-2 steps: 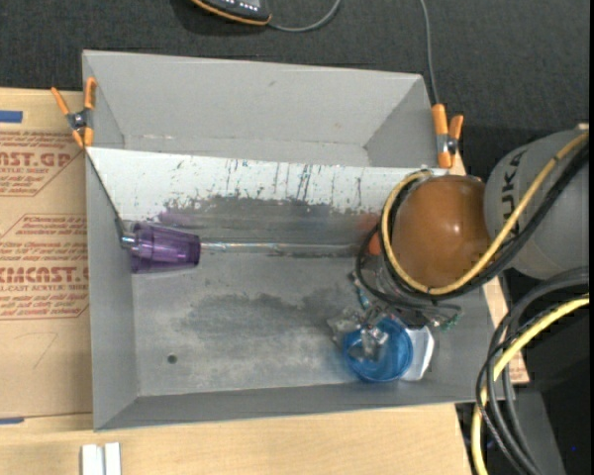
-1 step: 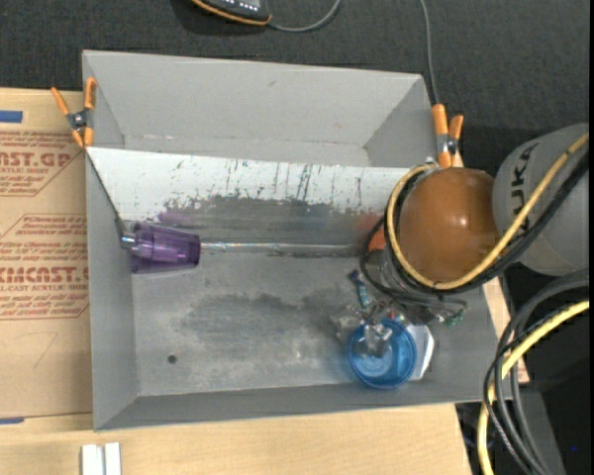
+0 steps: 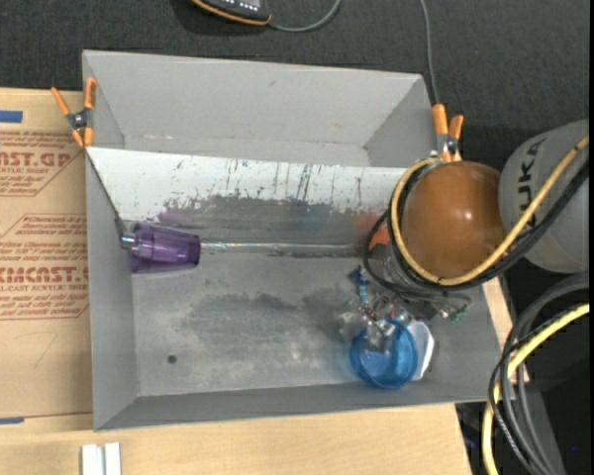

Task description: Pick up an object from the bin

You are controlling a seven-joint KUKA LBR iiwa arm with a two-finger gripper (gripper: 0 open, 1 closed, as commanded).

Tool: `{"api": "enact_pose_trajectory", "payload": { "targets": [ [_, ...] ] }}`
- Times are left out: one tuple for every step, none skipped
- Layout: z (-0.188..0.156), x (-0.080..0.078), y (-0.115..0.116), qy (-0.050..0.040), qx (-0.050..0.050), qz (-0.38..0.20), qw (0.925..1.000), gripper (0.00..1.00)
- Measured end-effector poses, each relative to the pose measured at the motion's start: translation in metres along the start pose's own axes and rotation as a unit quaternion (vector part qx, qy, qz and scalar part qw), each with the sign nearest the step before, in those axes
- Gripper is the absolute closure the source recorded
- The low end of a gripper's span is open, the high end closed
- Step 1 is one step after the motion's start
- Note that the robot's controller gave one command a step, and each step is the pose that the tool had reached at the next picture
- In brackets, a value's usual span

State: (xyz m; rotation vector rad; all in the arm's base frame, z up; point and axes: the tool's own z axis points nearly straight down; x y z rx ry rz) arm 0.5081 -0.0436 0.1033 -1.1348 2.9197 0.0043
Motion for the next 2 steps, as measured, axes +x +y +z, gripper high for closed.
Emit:
{"api": "enact_pose_trajectory", "payload": {
  "targets": [
    [-0.0038, 0.0003, 0.0006, 0.0007, -0.001, 0.0, 1.0, 1.0],
    [-0.01, 0.0006, 0.0014, 0.0019, -0.002, 0.0, 1.0, 1.0]
  ]
}}
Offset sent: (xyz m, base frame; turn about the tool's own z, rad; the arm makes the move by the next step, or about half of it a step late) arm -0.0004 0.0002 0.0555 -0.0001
